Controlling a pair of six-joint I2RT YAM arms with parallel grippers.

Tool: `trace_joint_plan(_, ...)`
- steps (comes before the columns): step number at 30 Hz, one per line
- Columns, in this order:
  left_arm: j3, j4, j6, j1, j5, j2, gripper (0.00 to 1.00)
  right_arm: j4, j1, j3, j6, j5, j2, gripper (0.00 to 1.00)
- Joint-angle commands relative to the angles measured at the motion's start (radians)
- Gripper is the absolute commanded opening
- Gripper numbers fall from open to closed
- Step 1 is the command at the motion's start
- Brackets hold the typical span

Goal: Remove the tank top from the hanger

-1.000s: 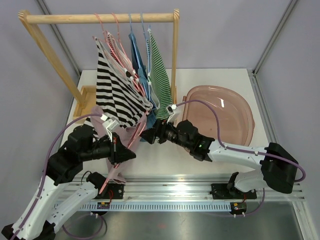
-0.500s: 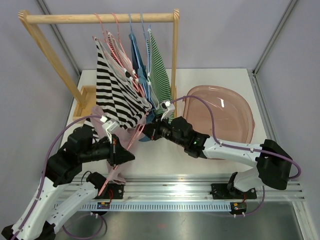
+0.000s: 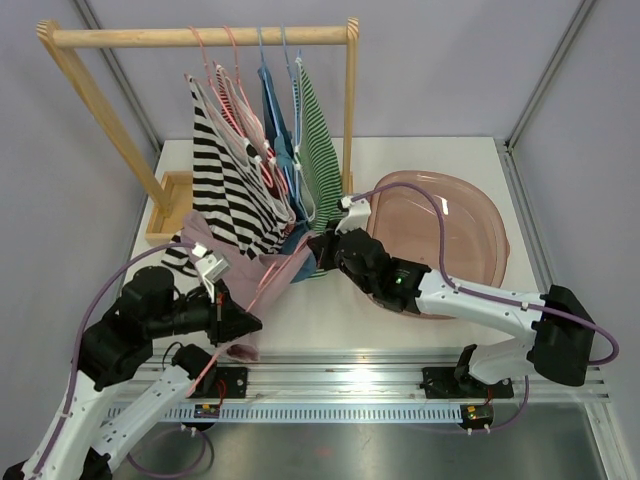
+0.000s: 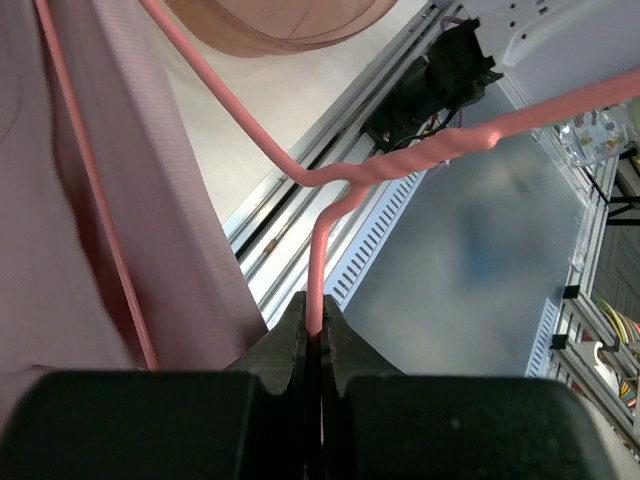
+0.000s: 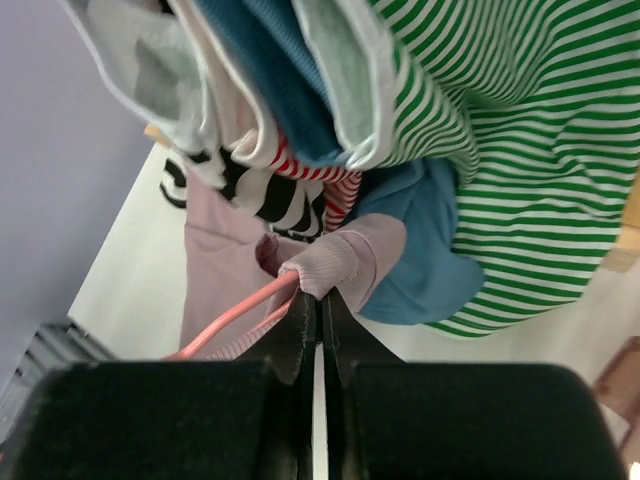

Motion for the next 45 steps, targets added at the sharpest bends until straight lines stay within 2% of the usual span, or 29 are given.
trace_joint_plan(1,0.029,0.060,0.006,-0.006,0.121,-0.036,0.00,-0.121,-0.013,0.087,-0.036,0.180,-0.030,0.00)
trace_joint_plan(7,0.073,0.120,0.017,-0.005,0.168,-0.011,0.00,-0.213,-0.020,0.162,-0.091,0.139,-0.074,0.00)
trace_joint_plan(10,0.130,0.209,0.005,-0.005,0.066,-0.020,0.00,-0.220,-0.020,0.176,-0.120,0.062,-0.134,0.00)
trace_joint_plan(14,0.121,0.441,-0.017,-0.005,-0.016,-0.085,0.00,-0.223,-0.020,0.209,-0.180,-0.100,-0.200,0.00)
trace_joint_plan(17,0.098,0.697,-0.078,-0.005,-0.027,-0.084,0.00,-0.278,-0.020,0.292,-0.216,-0.235,-0.211,0.00)
trace_joint_plan(20,0.081,0.897,-0.140,-0.005,-0.011,-0.017,0.00,-0.315,-0.020,0.381,-0.236,-0.387,-0.197,0.00)
trace_joint_plan(23,0.081,1.034,-0.150,-0.005,-0.057,0.066,0.00,-0.371,-0.020,0.487,-0.250,-0.531,-0.154,0.00)
trace_joint_plan(26,0.101,1.097,-0.106,-0.006,-0.224,0.135,0.00,-0.443,-0.020,0.588,-0.261,-0.676,-0.116,0.00)
trace_joint_plan(30,0.151,1.086,-0.037,-0.006,-0.393,0.158,0.00,-0.502,-0.019,0.657,-0.259,-0.711,-0.116,0.00)
trace_joint_plan(34,0.134,1.053,0.014,-0.006,-0.516,0.066,0.00,-0.534,-0.017,0.662,-0.250,-0.797,-0.117,0.00)
trace_joint_plan(37,0.170,0.875,0.008,-0.005,-0.666,0.008,0.00,-0.519,-0.008,0.578,-0.232,-0.813,-0.131,0.00)
trace_joint_plan(38,0.191,0.771,0.000,-0.005,-0.727,-0.006,0.00,-0.499,-0.006,0.503,-0.221,-0.799,-0.139,0.00)
trace_joint_plan(42,0.234,0.528,-0.038,-0.005,-0.830,-0.021,0.00,-0.421,0.010,0.317,-0.177,-0.727,-0.148,0.00)
trace_joint_plan(45,0.289,0.372,-0.087,-0.006,-0.873,0.015,0.00,-0.391,0.033,0.237,-0.151,-0.586,-0.093,0.00)
